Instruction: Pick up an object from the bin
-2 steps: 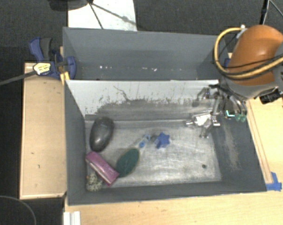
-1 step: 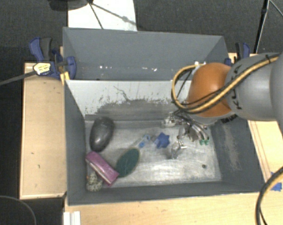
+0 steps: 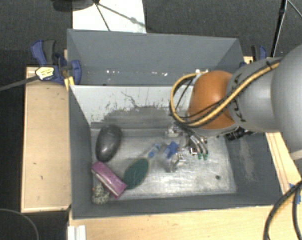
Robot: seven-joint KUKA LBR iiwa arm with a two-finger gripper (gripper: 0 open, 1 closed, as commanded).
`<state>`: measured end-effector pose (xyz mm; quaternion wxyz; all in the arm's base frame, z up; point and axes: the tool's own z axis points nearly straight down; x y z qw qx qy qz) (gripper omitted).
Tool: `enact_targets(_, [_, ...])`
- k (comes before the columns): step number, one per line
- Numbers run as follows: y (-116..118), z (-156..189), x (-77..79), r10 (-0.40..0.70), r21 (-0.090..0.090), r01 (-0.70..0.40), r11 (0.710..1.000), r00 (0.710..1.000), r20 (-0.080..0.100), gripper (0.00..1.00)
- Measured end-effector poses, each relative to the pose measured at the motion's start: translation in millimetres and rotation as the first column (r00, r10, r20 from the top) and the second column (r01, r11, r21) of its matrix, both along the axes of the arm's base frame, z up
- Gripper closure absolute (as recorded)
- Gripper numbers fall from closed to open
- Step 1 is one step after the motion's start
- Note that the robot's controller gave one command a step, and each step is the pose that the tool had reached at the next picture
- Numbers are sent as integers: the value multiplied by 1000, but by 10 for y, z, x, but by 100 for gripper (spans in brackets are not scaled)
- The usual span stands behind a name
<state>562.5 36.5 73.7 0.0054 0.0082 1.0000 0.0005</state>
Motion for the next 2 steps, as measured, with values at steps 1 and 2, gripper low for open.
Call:
enact_targets(1, [-1,25,22,3,1,-3,1000,1000,6,100])
enact_targets(2, [42,1775,-78,27,0,-27,1000,1000,0,100])
